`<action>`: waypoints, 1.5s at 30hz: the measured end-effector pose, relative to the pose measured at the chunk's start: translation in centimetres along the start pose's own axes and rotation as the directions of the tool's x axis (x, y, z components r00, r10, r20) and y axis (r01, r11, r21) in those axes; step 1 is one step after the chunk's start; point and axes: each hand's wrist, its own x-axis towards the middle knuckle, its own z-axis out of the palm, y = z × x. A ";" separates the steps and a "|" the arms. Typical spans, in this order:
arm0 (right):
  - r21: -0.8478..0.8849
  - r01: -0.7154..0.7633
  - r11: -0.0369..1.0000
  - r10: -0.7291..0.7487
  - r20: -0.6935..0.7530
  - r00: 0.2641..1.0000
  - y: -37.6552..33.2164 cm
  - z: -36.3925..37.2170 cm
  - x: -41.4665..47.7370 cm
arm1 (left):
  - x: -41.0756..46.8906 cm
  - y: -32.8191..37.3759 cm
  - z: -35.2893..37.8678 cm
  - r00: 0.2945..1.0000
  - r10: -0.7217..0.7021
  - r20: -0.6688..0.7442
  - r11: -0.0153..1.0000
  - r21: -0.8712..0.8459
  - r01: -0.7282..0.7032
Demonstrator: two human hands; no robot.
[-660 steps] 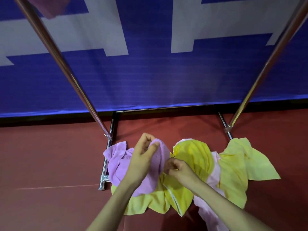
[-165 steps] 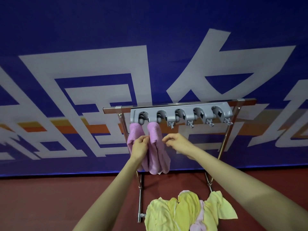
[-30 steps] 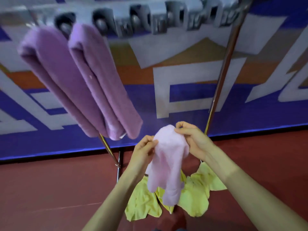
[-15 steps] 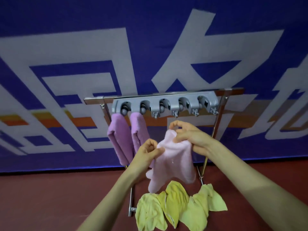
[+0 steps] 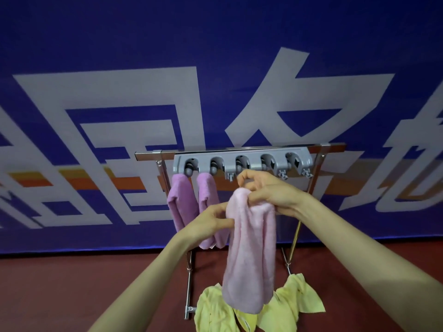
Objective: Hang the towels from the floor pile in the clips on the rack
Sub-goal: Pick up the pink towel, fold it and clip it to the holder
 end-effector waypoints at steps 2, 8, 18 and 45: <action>-0.021 -0.023 1.000 0.022 -0.028 0.999 0.1 -0.2 -0.3 | -0.3 -0.3 -0.2 1.000 -0.010 -0.028 1.000 -0.012 0.009; -0.209 -0.122 0.970 0.088 -0.165 0.982 1.8 -0.6 -1.3 | -0.9 -1.1 -1.2 0.988 -0.025 -0.150 0.997 0.067 0.035; -0.183 -0.102 0.978 -0.003 -0.501 0.865 1.9 -0.7 -1.8 | -2.6 -5.1 -4.6 0.942 -0.277 -0.188 0.654 0.682 0.329; 0.065 -0.232 0.971 0.212 -0.683 0.699 8.5 -4.7 -4.0 | -5.4 -5.2 -5.3 0.895 -0.164 -0.415 0.946 -0.325 0.022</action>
